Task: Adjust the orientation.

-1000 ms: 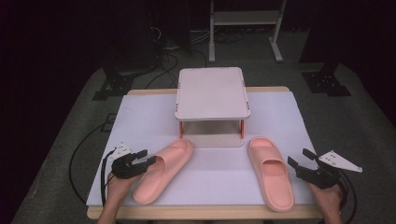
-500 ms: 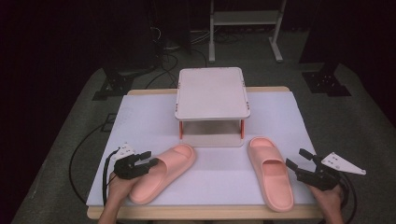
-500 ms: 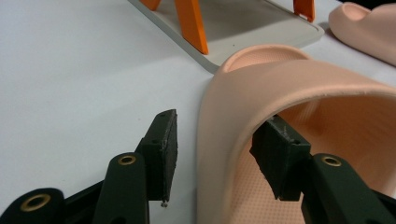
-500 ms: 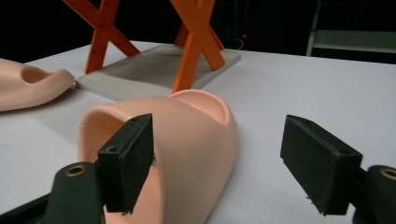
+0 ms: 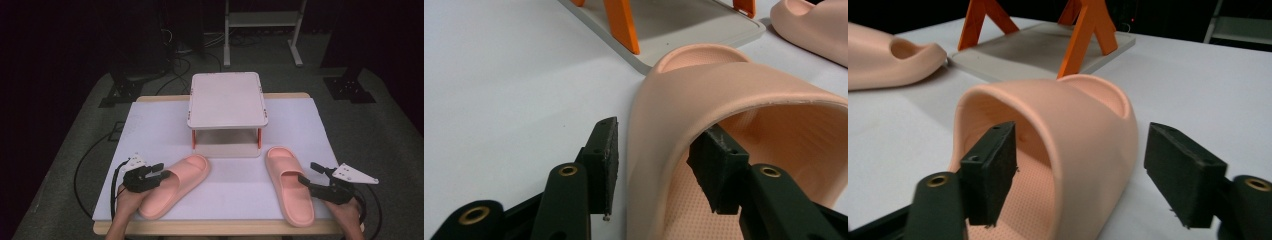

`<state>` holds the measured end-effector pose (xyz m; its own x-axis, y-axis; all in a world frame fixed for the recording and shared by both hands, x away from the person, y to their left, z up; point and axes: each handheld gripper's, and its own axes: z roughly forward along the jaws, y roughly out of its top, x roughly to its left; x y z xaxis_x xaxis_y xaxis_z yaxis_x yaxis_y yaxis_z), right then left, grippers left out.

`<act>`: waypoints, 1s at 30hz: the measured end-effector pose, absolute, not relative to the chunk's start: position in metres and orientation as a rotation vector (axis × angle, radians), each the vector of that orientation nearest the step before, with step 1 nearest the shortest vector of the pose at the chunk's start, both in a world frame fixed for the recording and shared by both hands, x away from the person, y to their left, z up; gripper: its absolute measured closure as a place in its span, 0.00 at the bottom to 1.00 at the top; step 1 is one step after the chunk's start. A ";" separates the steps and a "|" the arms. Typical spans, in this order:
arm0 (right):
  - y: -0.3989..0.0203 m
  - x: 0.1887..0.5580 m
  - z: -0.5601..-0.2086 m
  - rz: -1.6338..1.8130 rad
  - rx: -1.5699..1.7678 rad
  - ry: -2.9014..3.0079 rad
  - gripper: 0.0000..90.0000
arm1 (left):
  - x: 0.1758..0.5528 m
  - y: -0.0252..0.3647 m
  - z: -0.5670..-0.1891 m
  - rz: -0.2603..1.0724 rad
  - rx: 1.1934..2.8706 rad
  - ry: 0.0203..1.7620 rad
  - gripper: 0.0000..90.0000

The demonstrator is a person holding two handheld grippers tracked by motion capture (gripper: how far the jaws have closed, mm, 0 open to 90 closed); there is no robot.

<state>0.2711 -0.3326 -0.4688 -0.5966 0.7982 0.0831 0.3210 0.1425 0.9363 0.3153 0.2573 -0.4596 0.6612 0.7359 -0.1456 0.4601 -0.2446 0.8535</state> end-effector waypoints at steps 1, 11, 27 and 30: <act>-0.331 0.272 -0.469 1.442 1.063 1.998 0.33 | 0.315 0.257 -0.459 0.351 1.897 0.937 0.61; -0.323 0.277 -0.472 1.390 1.077 2.034 0.46 | 0.315 0.253 -0.460 0.341 1.933 0.908 0.66; -0.317 0.280 -0.473 1.292 1.092 2.034 0.66 | 0.314 0.247 -0.458 0.392 1.980 0.893 0.79; -0.317 0.280 -0.473 1.291 1.095 2.033 0.67 | 0.314 0.247 -0.457 0.395 1.983 0.895 0.80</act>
